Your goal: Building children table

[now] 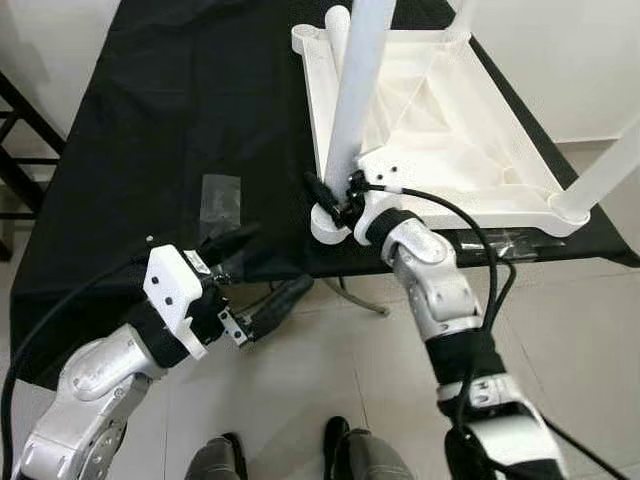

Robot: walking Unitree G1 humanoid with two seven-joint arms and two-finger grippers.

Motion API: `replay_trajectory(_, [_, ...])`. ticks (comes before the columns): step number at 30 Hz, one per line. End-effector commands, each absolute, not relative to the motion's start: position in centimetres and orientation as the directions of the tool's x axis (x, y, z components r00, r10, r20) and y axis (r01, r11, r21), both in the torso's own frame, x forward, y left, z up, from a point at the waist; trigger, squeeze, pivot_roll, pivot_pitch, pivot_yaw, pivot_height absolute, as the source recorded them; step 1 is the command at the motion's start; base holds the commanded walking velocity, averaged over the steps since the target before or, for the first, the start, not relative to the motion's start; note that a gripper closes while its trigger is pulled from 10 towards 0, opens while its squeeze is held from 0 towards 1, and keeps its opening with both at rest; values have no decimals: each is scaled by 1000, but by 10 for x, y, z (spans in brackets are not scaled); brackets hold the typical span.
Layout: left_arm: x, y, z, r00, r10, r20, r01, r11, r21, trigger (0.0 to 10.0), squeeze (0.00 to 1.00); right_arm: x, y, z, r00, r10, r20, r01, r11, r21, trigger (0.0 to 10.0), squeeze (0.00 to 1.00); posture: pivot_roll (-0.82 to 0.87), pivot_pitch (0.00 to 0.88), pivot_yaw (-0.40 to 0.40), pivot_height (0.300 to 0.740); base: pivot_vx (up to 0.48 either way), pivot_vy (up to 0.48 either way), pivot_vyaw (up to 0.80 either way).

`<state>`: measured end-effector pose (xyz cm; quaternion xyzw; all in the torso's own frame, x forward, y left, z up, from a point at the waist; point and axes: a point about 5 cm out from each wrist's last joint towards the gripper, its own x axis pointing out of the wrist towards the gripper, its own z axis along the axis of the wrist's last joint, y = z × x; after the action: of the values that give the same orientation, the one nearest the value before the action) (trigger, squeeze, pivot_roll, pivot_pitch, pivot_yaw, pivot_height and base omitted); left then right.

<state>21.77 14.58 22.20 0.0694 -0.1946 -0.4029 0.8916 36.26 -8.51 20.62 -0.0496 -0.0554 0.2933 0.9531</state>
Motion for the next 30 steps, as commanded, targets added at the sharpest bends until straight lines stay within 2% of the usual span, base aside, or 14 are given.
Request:
replay_trajectory(1, [217,144,217,601,-749,281,696,662,276,10000,0,361,-82,202,813,579,52,-571,813,-116,10000,1000,41,267,-96,740,0,0,0])
replay_trajectory(2, [218,145,218,601,-748,282,694,663,279,10000,0,361,-79,211,765,642,50,-627,761,-167,10000,941,47,261,-98,740,0,0,0])
replay_trajectory(3, [218,145,218,601,-747,283,694,664,279,10000,0,361,-78,215,730,681,49,-664,725,-186,10000,55,47,261,-98,740,0,0,0])
replay_trajectory(8, [218,145,217,602,-747,281,693,664,282,10000,0,358,-74,234,524,850,48,-810,515,-280,10000,0,52,255,-99,740,0,0,0])
replay_trajectory(11, [218,145,218,602,-747,281,692,664,282,10000,0,357,-75,238,462,886,43,-842,454,-291,10000,0,52,255,-99,740,0,0,0])
replay_trajectory(12, [218,145,218,602,-747,282,692,664,283,10000,0,354,-75,245,339,940,23,-883,327,-336,10000,0,51,257,-101,740,0,0,0])
replay_trajectory(13, [218,145,218,602,-747,282,692,664,283,10000,0,353,-75,248,281,960,11,-898,267,-350,10000,0,52,258,-101,740,0,0,0])
replay_trajectory(24, [219,146,220,605,-744,285,687,668,286,10000,0,352,-76,264,37,998,-57,-945,16,-328,10000,0,59,261,-101,740,0,0,0])
replay_trajectory(25, [219,146,219,605,-744,284,687,668,286,10000,0,351,-76,265,16,998,-65,-945,-6,-326,8471,0,59,261,-101,740,0,0,0])
replay_trajectory(26, [219,146,219,605,-744,284,687,668,286,10000,0,351,-76,265,16,998,-65,-945,-6,-326,8471,0,59,261,-101,740,0,0,0])
replay_trajectory(27, [219,146,219,605,-744,284,688,668,286,10000,0,351,-77,266,-8,998,-67,-946,-29,-323,3176,0,58,264,-101,740,0,0,0])
replay_trajectory(28, [219,146,219,605,-744,284,688,668,286,10000,0,351,-77,266,-8,998,-67,-946,-29,-323,3176,0,58,264,-101,740,0,0,0])
replay_trajectory(29, [218,146,219,604,-745,283,688,667,285,10000,0,351,-78,267,-24,998,-65,-947,-43,-320,0,0,56,265,-99,740,0,0,0])
replay_trajectory(30, [218,146,219,604,-745,282,689,667,285,10000,0,350,-79,267,-35,997,-63,-946,-54,-320,0,0,55,266,-98,740,0,0,0])
